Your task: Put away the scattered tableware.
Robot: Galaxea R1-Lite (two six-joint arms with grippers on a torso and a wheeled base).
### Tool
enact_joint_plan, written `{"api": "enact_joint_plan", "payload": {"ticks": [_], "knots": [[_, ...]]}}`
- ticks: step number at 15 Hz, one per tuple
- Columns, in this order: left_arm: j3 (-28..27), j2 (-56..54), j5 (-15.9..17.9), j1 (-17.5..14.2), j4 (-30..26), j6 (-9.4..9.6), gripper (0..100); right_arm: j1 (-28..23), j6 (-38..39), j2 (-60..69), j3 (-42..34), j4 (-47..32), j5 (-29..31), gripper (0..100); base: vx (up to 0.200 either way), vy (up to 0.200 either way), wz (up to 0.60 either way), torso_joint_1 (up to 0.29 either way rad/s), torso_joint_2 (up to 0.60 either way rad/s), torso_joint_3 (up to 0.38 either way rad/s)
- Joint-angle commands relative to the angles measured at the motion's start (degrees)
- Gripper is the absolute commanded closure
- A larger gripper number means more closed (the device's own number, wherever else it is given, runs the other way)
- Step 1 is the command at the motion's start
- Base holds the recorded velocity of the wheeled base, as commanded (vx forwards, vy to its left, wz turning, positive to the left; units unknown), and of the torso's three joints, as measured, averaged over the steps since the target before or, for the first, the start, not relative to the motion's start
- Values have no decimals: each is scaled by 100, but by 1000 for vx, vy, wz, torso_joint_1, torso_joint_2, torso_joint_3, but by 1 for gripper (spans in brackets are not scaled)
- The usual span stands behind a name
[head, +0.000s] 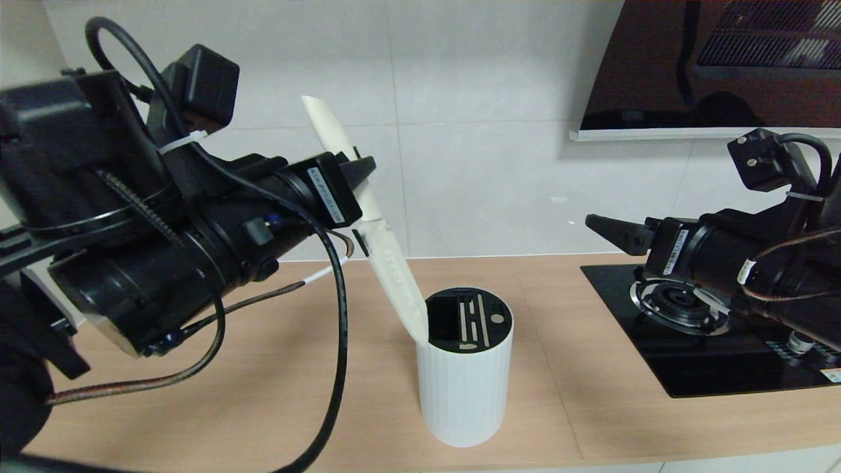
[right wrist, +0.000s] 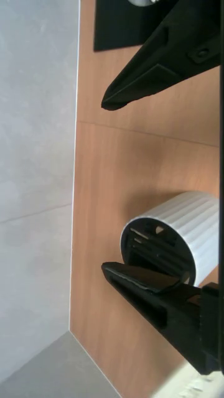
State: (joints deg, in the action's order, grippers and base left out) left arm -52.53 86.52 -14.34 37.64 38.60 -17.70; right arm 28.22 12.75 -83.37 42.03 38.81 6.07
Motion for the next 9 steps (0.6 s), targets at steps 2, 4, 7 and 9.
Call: {"api": "enact_joint_plan", "payload": {"ticks": [2,4,7,9], "knots": [[-144,340,-386,147,96,285,100,8,-10,75,-20,-41,-1,0,0,0,0,0,0,0],[-144,436,-1001,366,87,390,100,8,-1,31,-29,-41,-1,0,0,0,0,0,0,0],[-205,603,-1792,595,104,821,100,8,-10,-65,-37,-41,8,0,0,0,0,0,0,0],[-390,805,-2144,621,157,865,100,8,-10,-65,-37,-41,8,0,0,0,0,0,0,0]]}}
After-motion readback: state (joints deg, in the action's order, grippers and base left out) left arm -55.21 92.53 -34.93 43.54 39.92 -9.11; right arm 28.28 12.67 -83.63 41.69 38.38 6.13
